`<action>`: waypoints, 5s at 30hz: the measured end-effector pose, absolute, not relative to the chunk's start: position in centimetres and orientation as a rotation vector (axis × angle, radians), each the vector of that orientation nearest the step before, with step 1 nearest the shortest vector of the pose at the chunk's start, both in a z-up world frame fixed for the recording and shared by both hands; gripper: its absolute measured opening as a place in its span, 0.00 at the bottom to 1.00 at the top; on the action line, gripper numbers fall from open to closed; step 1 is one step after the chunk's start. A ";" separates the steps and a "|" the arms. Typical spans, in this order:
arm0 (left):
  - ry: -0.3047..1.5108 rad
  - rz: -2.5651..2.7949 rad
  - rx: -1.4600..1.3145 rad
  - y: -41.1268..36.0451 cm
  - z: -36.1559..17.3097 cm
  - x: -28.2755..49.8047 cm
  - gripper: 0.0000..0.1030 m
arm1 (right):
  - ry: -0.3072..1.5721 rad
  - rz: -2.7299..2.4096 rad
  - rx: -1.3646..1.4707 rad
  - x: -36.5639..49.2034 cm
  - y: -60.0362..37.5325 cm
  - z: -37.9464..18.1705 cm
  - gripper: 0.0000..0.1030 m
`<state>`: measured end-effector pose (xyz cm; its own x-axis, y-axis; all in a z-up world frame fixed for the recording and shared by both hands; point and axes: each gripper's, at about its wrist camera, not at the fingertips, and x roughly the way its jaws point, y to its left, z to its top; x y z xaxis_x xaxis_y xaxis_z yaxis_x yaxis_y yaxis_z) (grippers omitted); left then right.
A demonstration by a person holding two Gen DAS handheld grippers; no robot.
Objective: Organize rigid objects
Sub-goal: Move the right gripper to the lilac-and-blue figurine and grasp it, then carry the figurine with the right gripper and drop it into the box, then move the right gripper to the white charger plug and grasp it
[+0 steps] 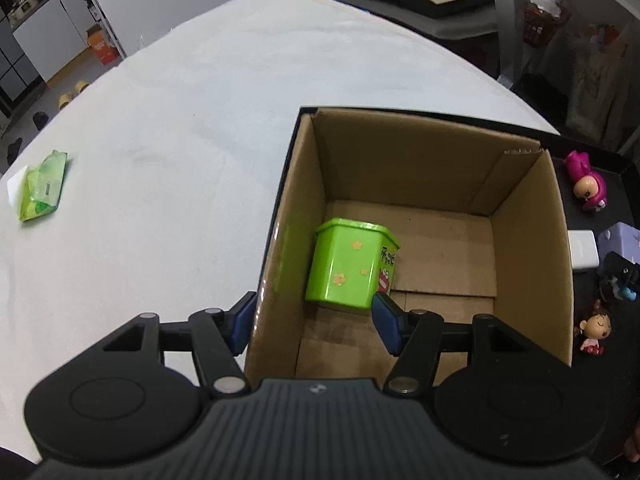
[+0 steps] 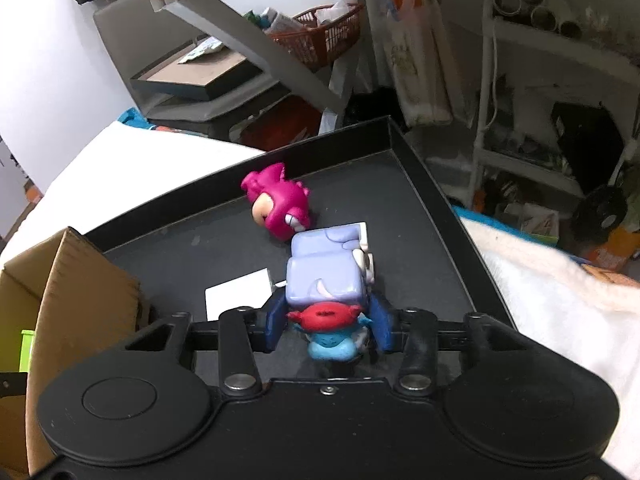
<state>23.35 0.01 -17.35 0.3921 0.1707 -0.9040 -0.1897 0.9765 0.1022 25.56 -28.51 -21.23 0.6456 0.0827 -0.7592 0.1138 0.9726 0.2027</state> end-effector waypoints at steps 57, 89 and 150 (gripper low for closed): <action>1.059 0.129 -0.205 5.0 -17.6 21.9 0.59 | 0.776 0.049 0.106 21.8 -18.5 -10.3 0.37; 1.059 0.028 -0.464 9.3 -18.7 20.5 0.18 | 0.817 0.165 -0.041 22.9 -5.5 -10.4 0.37; 1.067 0.202 -0.123 2.9 -16.4 21.8 0.42 | 0.737 0.029 0.090 22.5 -23.4 -15.8 0.83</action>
<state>21.76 2.91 -16.40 0.4671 0.1053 -0.8779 -0.2235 0.9747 -0.0020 22.54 -23.43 -15.85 0.7402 0.0582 -0.6699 0.0048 0.9958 0.0919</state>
